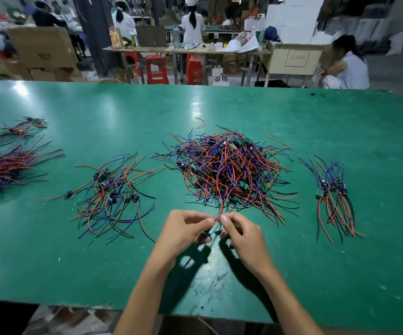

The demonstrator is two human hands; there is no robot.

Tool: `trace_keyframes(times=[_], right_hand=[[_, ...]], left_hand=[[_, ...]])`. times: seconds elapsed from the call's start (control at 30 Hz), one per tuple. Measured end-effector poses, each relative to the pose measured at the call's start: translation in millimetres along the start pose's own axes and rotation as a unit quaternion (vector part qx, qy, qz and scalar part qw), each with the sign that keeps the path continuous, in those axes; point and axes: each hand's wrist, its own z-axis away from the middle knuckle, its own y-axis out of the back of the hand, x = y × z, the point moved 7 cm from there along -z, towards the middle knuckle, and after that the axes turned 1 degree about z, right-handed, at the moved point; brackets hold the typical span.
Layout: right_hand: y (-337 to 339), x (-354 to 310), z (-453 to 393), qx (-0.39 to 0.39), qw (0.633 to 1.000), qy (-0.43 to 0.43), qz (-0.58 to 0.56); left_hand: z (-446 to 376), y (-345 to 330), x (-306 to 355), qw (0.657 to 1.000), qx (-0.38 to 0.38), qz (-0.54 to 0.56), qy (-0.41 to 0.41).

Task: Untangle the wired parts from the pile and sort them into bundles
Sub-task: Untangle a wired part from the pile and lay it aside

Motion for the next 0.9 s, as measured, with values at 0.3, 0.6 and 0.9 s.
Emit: trace_keyframes(times=[0.3,0.6,0.9], right_hand=[[10.1,-1.9,2.7,-0.007,0.982,-0.011,-0.189],[15.6,2.0,3.1,0.043,0.981,0.000,-0.191],[27.3,16.3,1.1,0.128,0.952,-0.034,-0.275]], left_hand=[[8.6,-7.8,6.9,0.996,-0.023,-0.069,-0.060],[9.5,-22.2,8.7,0.964,0.048,-0.223,-0.138],[-2.2,-43.2,-4.3,0.990,-0.052,-0.026,-0.129]])
